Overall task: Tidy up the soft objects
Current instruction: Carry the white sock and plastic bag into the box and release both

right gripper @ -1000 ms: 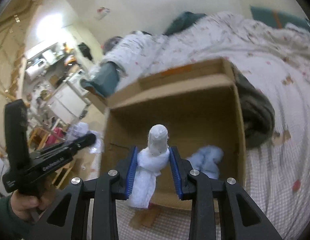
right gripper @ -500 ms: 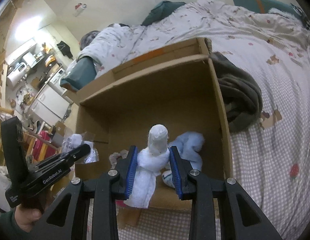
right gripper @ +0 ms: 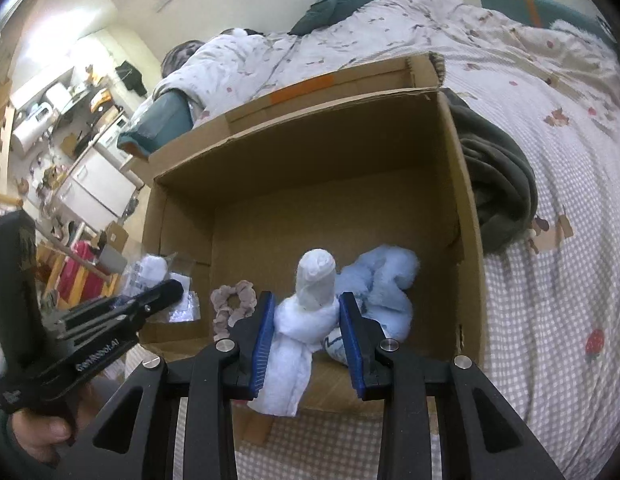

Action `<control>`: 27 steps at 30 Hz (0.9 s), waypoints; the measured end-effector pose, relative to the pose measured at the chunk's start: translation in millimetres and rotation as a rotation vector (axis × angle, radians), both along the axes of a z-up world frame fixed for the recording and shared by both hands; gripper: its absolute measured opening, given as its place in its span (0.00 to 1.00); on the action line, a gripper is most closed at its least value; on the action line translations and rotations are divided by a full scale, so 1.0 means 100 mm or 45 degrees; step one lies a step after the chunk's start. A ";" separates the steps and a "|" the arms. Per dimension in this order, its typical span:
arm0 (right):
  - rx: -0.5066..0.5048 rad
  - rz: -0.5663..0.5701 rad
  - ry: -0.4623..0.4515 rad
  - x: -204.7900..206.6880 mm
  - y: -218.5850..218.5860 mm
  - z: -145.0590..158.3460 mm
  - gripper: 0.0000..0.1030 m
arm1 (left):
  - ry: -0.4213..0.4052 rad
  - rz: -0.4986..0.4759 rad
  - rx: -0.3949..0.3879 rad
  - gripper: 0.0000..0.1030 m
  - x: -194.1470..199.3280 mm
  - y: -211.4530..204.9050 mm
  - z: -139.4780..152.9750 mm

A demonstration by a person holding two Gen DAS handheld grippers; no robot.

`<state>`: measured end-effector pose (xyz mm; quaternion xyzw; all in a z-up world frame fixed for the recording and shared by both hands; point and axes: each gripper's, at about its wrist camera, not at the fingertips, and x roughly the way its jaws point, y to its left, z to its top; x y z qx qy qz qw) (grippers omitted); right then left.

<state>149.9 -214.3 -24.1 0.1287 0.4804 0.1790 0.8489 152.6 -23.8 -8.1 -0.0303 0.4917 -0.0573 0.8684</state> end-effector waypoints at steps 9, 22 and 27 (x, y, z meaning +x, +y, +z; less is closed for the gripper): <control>-0.044 0.019 -0.055 -0.06 0.06 0.04 0.33 | -0.005 -0.002 0.039 0.09 -0.01 -0.01 -0.02; -0.050 -0.047 -0.027 -0.03 -0.01 0.01 0.53 | -0.004 -0.003 0.083 0.62 -0.04 -0.06 -0.01; -0.018 -0.117 -0.047 -0.01 -0.12 0.06 0.74 | -0.060 0.036 0.157 0.65 -0.05 -0.06 0.05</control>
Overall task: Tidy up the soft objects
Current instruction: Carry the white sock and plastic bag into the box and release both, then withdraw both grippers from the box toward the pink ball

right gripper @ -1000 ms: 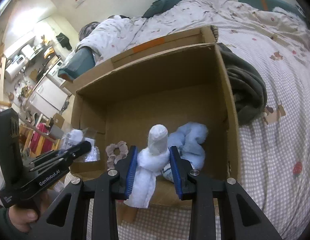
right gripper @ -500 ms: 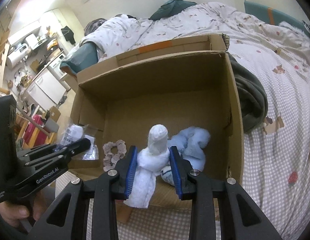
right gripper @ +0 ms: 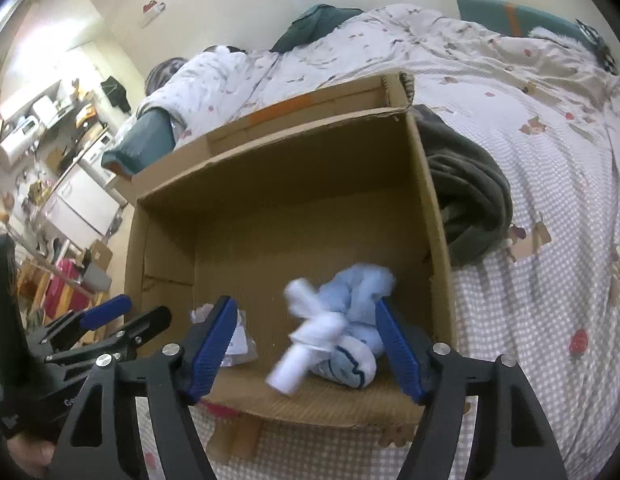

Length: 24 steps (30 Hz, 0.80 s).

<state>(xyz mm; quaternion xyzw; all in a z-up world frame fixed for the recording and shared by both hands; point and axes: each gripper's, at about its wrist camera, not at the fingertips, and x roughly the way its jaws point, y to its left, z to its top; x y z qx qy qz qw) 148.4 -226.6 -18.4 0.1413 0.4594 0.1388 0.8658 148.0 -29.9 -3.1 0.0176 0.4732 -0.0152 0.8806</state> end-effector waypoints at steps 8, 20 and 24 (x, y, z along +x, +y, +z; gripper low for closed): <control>-0.001 -0.006 0.024 0.03 -0.01 -0.02 0.74 | 0.014 0.010 0.000 0.65 0.01 0.03 -0.03; 0.000 -0.002 0.027 0.02 -0.01 0.00 0.74 | 0.027 0.025 0.018 0.65 0.01 0.05 -0.03; -0.011 -0.004 0.026 0.00 -0.02 0.00 0.74 | -0.014 0.039 -0.009 0.65 -0.06 0.17 0.13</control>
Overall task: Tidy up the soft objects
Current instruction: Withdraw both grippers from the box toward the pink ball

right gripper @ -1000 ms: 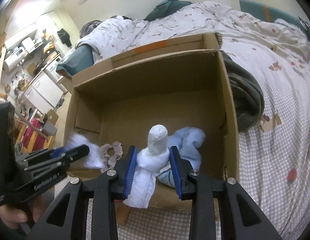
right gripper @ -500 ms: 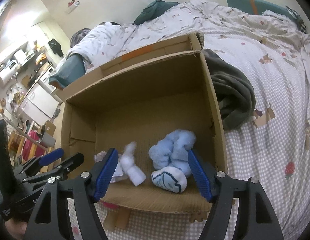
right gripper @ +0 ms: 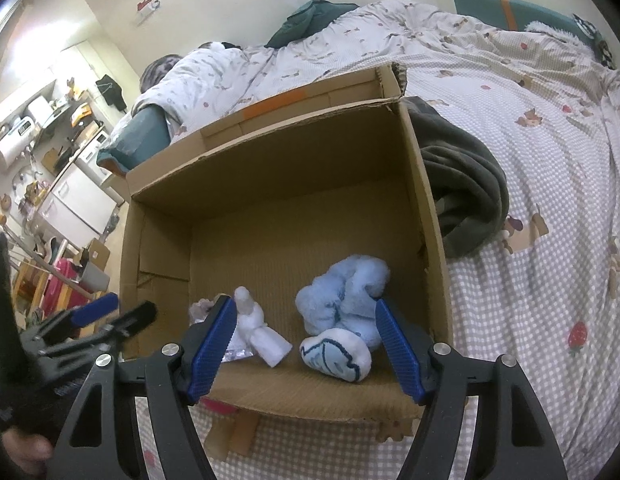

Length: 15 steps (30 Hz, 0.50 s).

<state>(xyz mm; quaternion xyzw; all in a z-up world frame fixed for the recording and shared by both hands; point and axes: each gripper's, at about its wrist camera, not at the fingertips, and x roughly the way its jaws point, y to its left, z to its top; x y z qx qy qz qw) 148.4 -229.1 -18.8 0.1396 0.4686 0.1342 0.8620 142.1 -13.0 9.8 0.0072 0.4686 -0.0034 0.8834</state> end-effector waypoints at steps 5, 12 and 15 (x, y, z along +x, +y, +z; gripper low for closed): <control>0.013 -0.020 0.005 -0.06 -0.06 0.00 0.74 | -0.059 0.070 -0.013 0.65 -0.12 0.21 0.18; -0.005 0.000 -0.038 -0.25 -0.03 0.13 0.74 | -0.005 0.172 -0.085 0.65 -0.30 0.47 0.11; 0.005 0.005 -0.047 -0.36 -0.03 0.17 0.74 | -0.003 0.198 -0.082 0.65 -0.41 0.51 0.11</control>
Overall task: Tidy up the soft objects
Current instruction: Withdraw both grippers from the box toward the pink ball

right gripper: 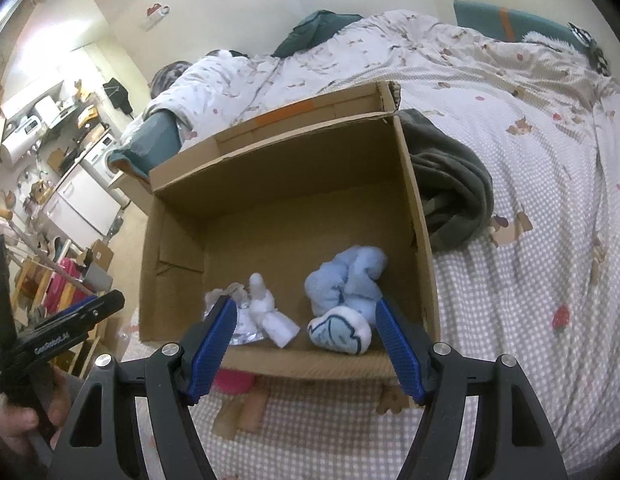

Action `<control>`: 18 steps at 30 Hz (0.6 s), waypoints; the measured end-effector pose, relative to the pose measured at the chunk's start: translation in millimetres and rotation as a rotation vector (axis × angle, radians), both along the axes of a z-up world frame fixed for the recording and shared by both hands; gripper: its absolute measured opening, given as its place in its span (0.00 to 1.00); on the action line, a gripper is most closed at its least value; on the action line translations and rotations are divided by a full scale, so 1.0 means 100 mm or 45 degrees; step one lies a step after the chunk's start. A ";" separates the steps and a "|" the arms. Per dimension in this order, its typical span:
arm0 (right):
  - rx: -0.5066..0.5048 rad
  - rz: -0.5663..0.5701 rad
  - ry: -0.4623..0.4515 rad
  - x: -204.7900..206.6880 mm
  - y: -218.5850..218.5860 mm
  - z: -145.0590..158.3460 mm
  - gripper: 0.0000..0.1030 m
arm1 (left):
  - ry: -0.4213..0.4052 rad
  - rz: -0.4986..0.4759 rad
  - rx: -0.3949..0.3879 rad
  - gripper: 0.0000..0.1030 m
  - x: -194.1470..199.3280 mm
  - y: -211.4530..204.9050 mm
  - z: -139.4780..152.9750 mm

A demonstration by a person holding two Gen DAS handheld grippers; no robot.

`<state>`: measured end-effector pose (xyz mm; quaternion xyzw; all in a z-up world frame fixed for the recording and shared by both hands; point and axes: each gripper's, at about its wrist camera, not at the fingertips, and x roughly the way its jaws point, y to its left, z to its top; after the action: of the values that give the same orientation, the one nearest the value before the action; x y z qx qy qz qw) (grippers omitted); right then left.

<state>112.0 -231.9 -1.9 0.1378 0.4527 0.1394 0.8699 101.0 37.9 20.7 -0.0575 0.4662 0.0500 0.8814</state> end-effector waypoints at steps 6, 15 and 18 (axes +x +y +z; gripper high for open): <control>0.035 -0.013 0.023 -0.16 0.00 -0.01 0.74 | 0.032 0.011 0.003 0.65 -0.20 -0.01 -0.06; 0.048 -0.012 0.074 -0.34 0.03 -0.08 0.74 | 0.047 0.122 -0.036 0.65 -0.27 0.21 -0.09; 0.072 -0.010 0.105 -0.37 0.04 -0.12 0.74 | 0.062 0.159 -0.046 0.65 -0.27 0.28 -0.12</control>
<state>74.8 -228.1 -13.8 0.1698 0.4834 0.1430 0.8468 73.9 65.4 9.2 -0.1011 0.4838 0.0979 0.8638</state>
